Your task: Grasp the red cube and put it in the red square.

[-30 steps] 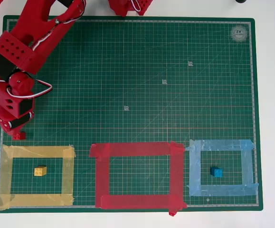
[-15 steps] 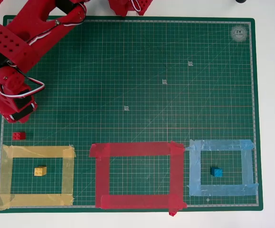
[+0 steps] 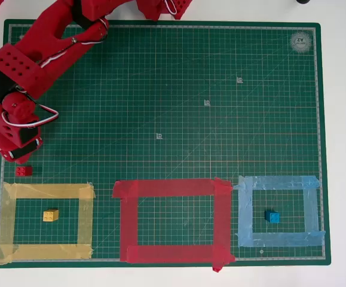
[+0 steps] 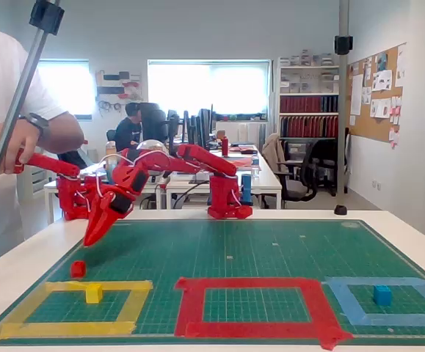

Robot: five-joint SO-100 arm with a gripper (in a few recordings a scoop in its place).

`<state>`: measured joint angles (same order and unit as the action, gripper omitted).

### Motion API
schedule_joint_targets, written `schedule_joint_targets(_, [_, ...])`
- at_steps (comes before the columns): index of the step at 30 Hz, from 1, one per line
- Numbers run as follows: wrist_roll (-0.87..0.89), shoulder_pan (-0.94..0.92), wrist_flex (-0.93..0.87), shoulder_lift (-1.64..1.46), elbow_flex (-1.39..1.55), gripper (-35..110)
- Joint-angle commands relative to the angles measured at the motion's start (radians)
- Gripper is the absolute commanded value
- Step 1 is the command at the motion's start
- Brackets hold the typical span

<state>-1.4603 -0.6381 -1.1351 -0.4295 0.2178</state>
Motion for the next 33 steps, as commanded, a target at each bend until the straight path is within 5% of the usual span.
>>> schedule_joint_targets(1, [-0.009, -0.032, 0.078, -0.015, -0.026, 6])
schedule_joint_targets(33, [-0.029, -0.023, 0.264, 0.084, -0.009, 20])
